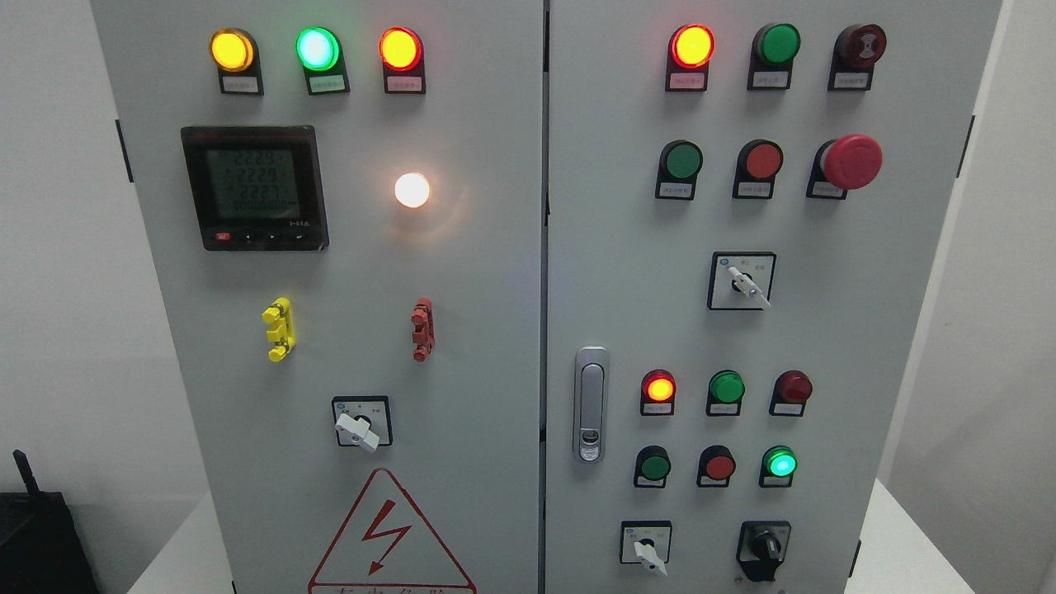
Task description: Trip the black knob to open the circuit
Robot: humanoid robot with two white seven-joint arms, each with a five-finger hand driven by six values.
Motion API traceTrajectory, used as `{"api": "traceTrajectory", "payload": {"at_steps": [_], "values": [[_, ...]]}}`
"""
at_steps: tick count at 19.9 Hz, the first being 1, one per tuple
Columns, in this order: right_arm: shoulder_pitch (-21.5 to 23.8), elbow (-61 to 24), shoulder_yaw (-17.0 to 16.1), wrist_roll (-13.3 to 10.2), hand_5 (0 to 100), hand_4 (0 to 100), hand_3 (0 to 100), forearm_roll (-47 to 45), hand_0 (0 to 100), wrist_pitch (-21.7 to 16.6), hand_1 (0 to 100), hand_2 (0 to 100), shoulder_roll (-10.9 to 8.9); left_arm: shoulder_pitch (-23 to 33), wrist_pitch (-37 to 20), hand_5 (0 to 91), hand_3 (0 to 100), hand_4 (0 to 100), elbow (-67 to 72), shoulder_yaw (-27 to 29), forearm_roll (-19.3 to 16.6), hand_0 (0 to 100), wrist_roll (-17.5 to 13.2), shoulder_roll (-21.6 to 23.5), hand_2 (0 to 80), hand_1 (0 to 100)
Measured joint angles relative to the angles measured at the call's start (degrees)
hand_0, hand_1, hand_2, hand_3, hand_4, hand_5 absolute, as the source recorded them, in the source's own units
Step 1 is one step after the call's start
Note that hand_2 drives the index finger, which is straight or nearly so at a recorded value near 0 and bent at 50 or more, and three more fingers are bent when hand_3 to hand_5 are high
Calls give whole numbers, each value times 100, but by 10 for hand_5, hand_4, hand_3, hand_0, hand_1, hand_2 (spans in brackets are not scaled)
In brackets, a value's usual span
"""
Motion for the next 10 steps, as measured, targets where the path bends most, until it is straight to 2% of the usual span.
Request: {"api": "traceTrajectory", "payload": {"at_steps": [1,2,3,4,5,7,8,10], "values": [[51,-36,0,0,668,777,955,1,0,-5,0,8,4,0,0,0,0,0,0,0,0,120,0,0,0,389],[101,-71,0,12,663,771,946,2,0,-20,0,7,7,0,0,0,0,0,0,0,0,120,0,0,0,389],[151,-106,-1,35,585,678,866,2,0,-56,0,4,9,0,0,0,0,0,0,0,0,120,0,0,0,389],[216,-143,-1,51,474,558,711,2,0,-107,0,3,12,0,0,0,0,0,0,0,0,120,0,0,0,389],[263,-169,-1,56,458,530,677,3,0,-158,0,3,15,0,0,0,0,0,0,0,0,120,0,0,0,389],[370,-232,-2,83,285,320,429,4,0,-216,0,8,19,0,0,0,0,0,0,0,0,120,0,0,0,389],[419,-263,-2,124,277,299,402,5,0,-234,0,9,22,0,0,0,0,0,0,0,0,120,0,0,0,389],[517,-324,-2,160,160,170,250,5,0,-261,0,10,27,0,0,0,0,0,0,0,0,120,0,0,0,389]]}}
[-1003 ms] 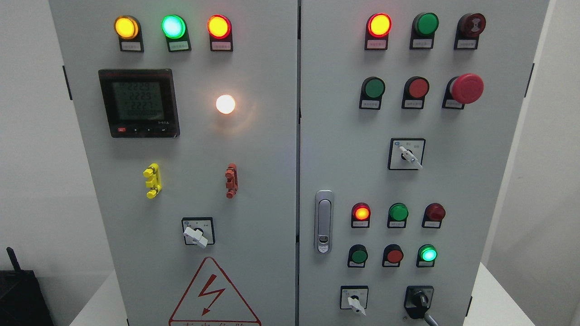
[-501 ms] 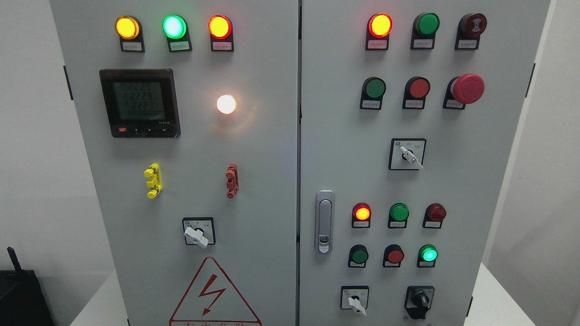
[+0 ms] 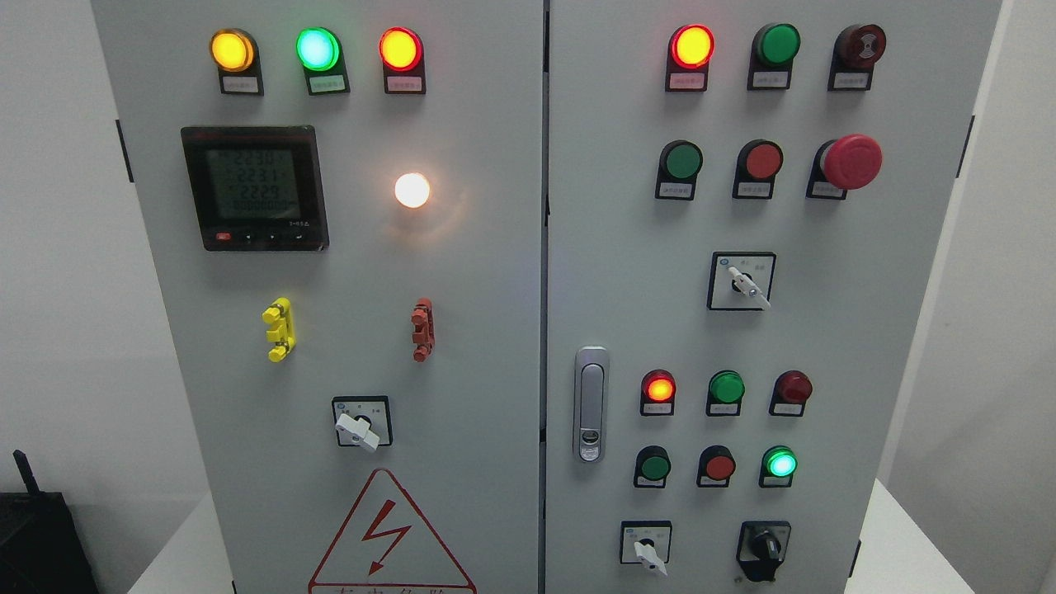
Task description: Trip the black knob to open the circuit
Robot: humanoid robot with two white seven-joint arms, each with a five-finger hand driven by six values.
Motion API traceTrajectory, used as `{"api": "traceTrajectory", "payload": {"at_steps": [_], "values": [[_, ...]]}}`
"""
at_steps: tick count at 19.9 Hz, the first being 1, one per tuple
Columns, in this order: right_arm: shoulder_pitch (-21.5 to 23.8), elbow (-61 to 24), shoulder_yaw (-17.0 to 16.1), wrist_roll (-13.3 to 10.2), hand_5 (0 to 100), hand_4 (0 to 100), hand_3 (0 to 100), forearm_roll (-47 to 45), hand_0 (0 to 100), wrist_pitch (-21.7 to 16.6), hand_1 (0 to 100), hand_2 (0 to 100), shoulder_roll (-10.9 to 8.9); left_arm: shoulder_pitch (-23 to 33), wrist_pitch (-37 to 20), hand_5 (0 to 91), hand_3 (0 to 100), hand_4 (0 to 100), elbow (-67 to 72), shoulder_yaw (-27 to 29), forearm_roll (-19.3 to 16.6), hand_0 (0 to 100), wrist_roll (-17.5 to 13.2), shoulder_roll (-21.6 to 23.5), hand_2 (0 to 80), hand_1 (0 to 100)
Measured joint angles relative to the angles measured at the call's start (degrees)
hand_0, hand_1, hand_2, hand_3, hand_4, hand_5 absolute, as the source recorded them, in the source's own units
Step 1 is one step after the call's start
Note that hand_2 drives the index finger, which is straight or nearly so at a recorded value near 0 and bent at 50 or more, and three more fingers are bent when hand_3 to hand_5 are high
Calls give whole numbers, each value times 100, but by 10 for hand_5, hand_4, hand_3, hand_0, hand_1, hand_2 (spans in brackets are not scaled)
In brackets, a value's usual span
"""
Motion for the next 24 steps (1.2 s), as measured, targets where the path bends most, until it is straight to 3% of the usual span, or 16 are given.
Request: {"api": "traceTrajectory", "payload": {"at_steps": [6,24], "values": [[281,-164,-1,47,0,17,86,1,0,-118,0,0,23,0,0,0,0,0,0,0,0,120,0,0,0,389],[637,-363,-2,91,0,0,45,2,0,-150,0,0,113,0,0,0,0,0,0,0,0,120,0,0,0,389]]}}
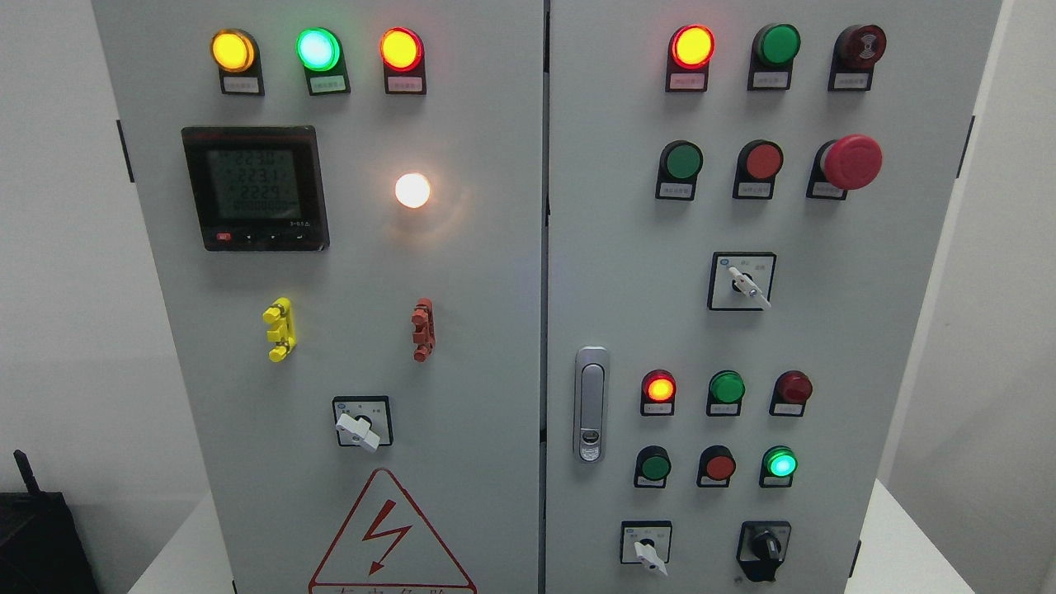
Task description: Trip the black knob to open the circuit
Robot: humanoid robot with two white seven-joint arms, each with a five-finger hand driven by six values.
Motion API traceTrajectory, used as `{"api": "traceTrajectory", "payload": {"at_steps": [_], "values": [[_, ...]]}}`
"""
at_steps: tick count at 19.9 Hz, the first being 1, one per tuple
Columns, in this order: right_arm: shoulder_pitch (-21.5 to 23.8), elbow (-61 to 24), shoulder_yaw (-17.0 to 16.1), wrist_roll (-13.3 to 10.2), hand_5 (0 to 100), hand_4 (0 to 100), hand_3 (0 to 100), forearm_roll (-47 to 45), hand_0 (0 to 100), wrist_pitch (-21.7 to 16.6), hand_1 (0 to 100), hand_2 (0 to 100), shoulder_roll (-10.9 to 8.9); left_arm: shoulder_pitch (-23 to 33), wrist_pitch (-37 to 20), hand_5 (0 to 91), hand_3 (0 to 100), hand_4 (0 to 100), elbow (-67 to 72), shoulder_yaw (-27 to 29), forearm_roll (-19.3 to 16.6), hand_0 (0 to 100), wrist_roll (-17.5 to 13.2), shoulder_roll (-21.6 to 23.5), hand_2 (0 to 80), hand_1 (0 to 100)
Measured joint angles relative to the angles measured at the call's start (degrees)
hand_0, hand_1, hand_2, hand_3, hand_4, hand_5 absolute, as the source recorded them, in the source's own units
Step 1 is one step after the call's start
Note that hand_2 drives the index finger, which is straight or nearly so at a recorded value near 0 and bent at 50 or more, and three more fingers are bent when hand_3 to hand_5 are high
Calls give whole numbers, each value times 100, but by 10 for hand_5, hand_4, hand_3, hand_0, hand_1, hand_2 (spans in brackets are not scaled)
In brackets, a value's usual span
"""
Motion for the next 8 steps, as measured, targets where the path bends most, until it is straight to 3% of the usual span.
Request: {"api": "traceTrajectory", "payload": {"at_steps": [8], "values": [[26,-21,0,61,0,0,37,0,0,0,0,0,15,0,-1,0,0,0,0,0,0,120,0,0,0,389]]}}
